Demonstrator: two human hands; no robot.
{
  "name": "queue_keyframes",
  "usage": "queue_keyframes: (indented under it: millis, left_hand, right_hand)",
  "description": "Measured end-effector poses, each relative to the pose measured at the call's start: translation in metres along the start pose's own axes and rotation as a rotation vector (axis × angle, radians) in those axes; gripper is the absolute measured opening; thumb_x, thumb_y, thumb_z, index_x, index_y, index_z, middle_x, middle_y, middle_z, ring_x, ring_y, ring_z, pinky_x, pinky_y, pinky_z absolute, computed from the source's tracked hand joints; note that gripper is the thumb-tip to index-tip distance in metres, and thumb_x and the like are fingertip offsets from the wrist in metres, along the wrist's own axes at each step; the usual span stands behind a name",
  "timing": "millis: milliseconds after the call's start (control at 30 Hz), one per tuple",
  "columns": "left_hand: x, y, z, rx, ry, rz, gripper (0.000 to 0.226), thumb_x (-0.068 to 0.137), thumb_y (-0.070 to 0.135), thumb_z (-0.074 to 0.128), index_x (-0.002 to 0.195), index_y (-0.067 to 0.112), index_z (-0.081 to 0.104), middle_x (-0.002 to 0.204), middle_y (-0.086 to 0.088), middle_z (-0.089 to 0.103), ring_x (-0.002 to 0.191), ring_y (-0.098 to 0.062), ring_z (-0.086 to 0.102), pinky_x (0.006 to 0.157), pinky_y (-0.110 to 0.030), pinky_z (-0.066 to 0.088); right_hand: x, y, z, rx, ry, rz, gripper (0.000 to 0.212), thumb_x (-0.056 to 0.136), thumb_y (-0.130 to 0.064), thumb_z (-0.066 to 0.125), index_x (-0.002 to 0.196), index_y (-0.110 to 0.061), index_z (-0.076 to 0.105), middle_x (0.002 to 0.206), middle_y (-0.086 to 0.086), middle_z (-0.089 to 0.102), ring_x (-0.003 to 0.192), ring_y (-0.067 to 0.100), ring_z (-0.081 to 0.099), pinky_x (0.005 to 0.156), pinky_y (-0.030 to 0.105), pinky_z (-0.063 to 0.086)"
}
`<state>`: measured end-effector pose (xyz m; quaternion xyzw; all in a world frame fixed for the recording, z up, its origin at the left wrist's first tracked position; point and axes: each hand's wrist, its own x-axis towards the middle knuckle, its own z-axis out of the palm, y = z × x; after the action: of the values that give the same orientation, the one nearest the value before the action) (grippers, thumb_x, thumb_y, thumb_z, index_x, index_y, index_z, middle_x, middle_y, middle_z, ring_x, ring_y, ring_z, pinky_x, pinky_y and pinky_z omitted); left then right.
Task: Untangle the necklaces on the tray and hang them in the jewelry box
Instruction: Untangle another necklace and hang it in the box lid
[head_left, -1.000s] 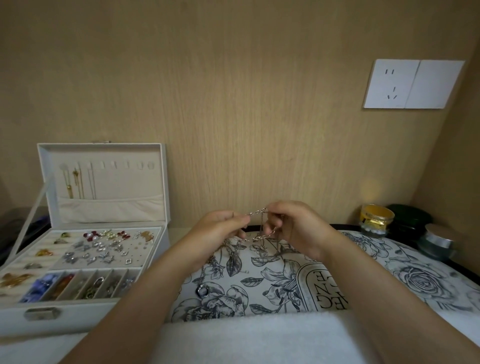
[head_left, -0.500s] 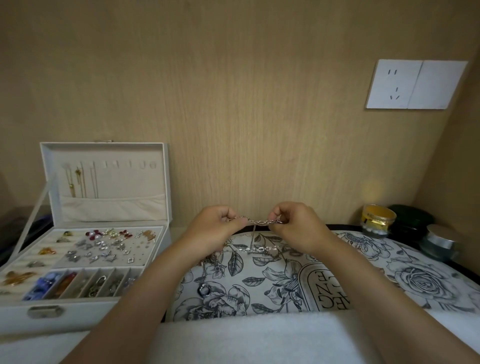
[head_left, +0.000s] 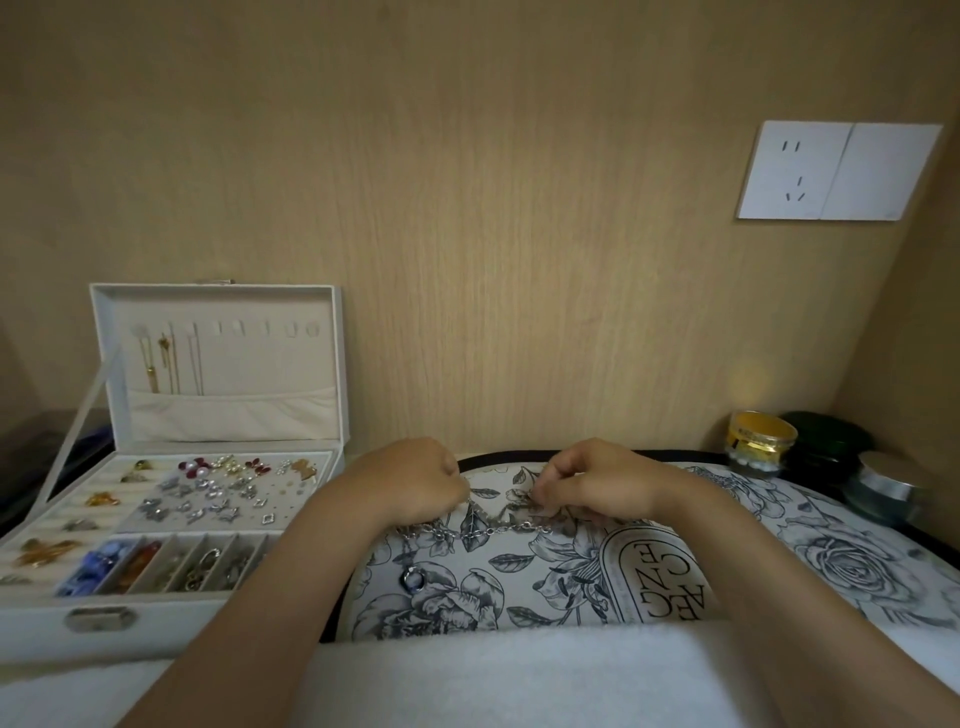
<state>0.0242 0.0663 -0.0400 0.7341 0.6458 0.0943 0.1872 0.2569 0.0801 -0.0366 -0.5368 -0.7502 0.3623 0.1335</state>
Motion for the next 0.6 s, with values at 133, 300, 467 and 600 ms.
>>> queue_keyframes:
  millis: [133,300,467,600]
  left_hand:
    - [0.005,-0.007,0.006,0.171,0.087,-0.024,0.023,0.092,0.033,0.06,0.072,0.023,0.065,0.077,0.004,0.065,0.075,-0.013,0.061,0.056,-0.023,0.041]
    - [0.004,-0.005,0.019,0.304,0.246,0.057,0.016,0.092,0.028,0.063,0.107,0.026,0.07,0.107,0.006,0.063,0.102,-0.013,0.057,0.067,-0.023,0.033]
    - [-0.001,0.01,0.02,0.102,0.153,0.233,0.01,0.087,0.025,0.066,0.086,0.033,0.061,0.084,0.017,0.059,0.085,-0.007,0.059,0.068,-0.024,0.043]
    - [-0.004,0.014,0.02,0.092,0.021,0.238,0.013,0.079,0.037,0.077,0.087,0.029,0.07,0.084,0.016,0.067,0.077,-0.002,0.062,0.072,-0.025,0.053]
  right_hand:
    - [0.002,0.002,-0.001,-0.1,0.035,0.006,0.013,0.092,-0.02,0.065,0.095,-0.025,0.077,0.073,-0.026,0.067,0.074,-0.011,0.062,0.063,0.007,0.04]
    - [0.006,0.008,0.0,-0.211,0.021,-0.015,0.016,0.085,-0.011,0.071,0.092,-0.024,0.079,0.076,-0.024,0.064,0.069,-0.011,0.059,0.063,0.006,0.04]
    - [0.009,0.012,-0.001,-0.277,0.081,-0.012,0.014,0.088,-0.017,0.065,0.091,-0.024,0.077,0.08,-0.019,0.066,0.078,-0.004,0.06,0.066,0.012,0.043]
    - [0.012,0.013,0.001,-0.115,0.217,-0.027,0.015,0.093,-0.025,0.058,0.087,-0.016,0.068,0.08,-0.005,0.067,0.072,0.011,0.061,0.069,0.026,0.051]
